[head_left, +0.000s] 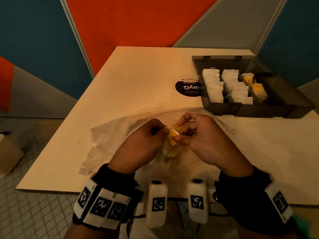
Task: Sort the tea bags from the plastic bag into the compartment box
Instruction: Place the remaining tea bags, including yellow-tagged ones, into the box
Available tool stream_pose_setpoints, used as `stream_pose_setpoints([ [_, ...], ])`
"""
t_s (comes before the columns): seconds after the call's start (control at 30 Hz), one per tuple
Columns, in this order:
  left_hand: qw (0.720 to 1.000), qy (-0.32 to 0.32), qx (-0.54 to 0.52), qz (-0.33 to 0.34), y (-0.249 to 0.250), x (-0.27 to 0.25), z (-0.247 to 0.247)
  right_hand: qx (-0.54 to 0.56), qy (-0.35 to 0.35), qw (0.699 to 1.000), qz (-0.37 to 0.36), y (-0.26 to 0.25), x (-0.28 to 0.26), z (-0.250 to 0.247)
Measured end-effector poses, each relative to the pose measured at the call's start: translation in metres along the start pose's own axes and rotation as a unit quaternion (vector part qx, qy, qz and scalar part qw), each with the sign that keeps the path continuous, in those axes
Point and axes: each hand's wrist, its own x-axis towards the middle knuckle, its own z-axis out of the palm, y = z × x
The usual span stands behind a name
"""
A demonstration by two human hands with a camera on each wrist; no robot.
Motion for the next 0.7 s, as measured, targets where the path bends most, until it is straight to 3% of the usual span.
stream_pose_setpoints([
  [0.27,0.999,-0.027,-0.040,-0.002,0.002,-0.002,-0.001,0.049,0.007,0.999,-0.005,-0.004,0.005,0.002],
  [0.4,0.998,-0.007,-0.067,0.008,-0.004,-0.001,0.004,0.052,0.009,0.998,0.016,0.000,0.010,0.002],
  [0.57,0.994,0.043,-0.096,0.011,-0.011,0.001,0.001,-0.126,0.018,0.992,0.021,0.001,0.025,-0.008],
  [0.7,0.994,0.062,-0.087,0.029,-0.010,-0.001,0.001,-0.312,-0.037,0.949,-0.017,-0.012,0.036,-0.005],
])
